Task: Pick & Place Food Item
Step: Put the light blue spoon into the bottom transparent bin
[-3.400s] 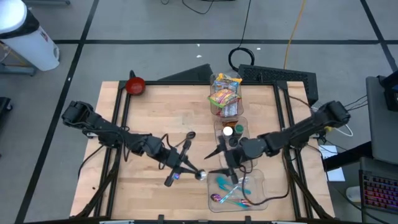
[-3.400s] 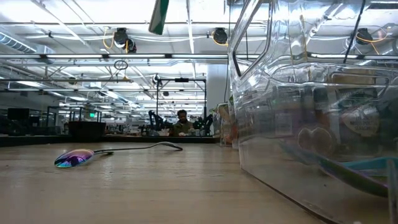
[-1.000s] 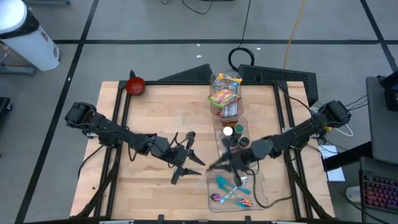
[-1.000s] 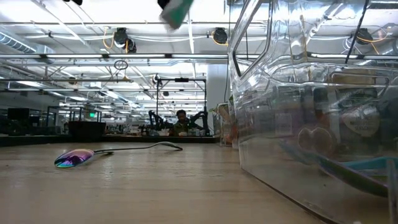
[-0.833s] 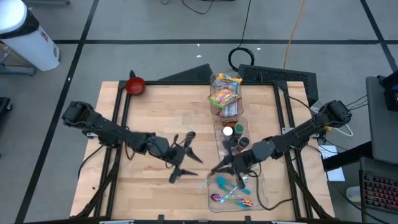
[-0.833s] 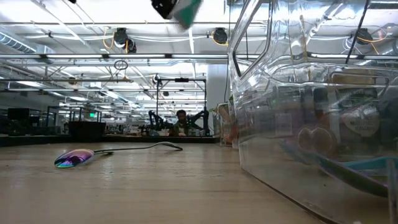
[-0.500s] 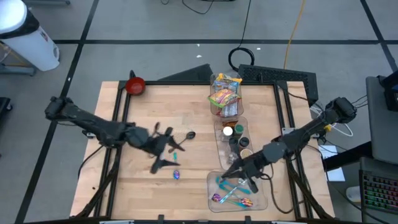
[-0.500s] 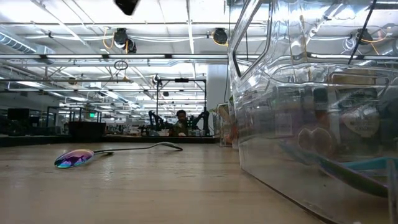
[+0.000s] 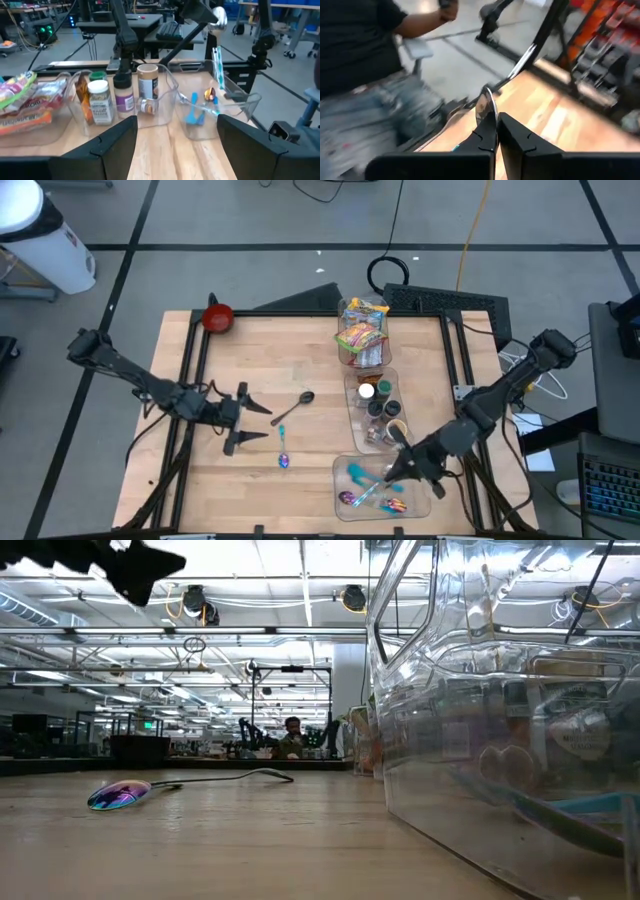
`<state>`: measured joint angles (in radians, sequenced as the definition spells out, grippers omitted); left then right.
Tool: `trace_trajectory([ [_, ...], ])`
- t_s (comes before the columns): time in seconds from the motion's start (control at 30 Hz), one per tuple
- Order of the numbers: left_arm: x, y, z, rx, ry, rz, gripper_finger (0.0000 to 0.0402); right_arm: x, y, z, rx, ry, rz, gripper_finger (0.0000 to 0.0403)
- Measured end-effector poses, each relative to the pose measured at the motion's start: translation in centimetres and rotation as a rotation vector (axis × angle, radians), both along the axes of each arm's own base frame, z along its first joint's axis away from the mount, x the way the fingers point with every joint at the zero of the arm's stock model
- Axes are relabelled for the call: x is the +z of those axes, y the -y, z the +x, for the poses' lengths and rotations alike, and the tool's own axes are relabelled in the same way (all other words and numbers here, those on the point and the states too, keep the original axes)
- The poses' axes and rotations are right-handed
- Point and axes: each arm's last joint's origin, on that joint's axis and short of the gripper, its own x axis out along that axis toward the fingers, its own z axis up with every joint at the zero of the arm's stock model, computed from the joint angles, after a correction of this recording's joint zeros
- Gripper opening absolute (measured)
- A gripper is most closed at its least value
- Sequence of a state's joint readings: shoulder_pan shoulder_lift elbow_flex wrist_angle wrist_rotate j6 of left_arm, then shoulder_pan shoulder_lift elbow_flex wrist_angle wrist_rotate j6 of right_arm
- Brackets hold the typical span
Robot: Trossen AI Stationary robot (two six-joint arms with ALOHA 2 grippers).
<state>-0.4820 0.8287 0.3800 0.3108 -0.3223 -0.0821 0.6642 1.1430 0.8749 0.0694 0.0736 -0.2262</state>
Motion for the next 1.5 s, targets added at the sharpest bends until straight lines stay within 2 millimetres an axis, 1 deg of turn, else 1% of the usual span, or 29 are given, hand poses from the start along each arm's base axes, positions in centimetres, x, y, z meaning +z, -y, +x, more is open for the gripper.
trace_trajectory([
  [0.17, -1.5, -0.3, -0.2, 0.013, -0.014, 0.003, 0.0282, -1.7, 0.0, -1.0, 0.071, -0.231, -0.012, 0.0001],
  [0.33, -1.6, -0.7, -0.1, 0.039, -0.011, -0.03, 0.0283, -2.7, -0.1, -1.1, 0.111, -0.324, 0.034, 0.0002],
  [0.43, -1.5, -0.8, 0.0, 0.045, -0.005, -0.033, 0.0283, -2.9, -0.1, -1.1, 0.108, -0.319, 0.054, 0.0002],
  [0.57, -1.5, -1.0, 0.1, 0.057, -0.005, -0.032, 0.0283, -4.4, -0.2, -1.4, 0.091, -0.35, 0.11, 0.0003],
  [0.7, -1.5, -1.3, 0.2, 0.075, -0.007, -0.052, 0.0283, -5.4, -0.1, -1.5, 0.107, -0.295, 0.125, 0.0003],
  [0.77, -1.5, -1.3, 0.2, 0.082, -0.008, -0.062, 0.0283, -5.6, 0.1, -1.3, 0.109, -0.261, 0.118, 0.0004],
  [0.9, -1.5, -1.5, 0.2, 0.09, -0.009, -0.065, 0.0283, -5.2, 0.3, -1.0, 0.105, -0.211, 0.149, 0.0011],
  [1.03, -1.5, -1.6, 0.3, 0.094, -0.008, -0.062, 0.0283, -4.9, 0.3, -0.9, 0.112, -0.17, 0.161, 0.0048],
  [1.33, -1.5, -1.5, 0.3, 0.094, -0.009, -0.062, 0.0283, -4.7, 0.2, -0.8, 0.107, -0.168, 0.194, 0.0166],
  [1.5, -1.5, -1.5, 0.3, 0.093, -0.009, -0.062, 0.0282, -4.4, 0.2, -0.7, 0.111, -0.146, 0.21, 0.0208],
])
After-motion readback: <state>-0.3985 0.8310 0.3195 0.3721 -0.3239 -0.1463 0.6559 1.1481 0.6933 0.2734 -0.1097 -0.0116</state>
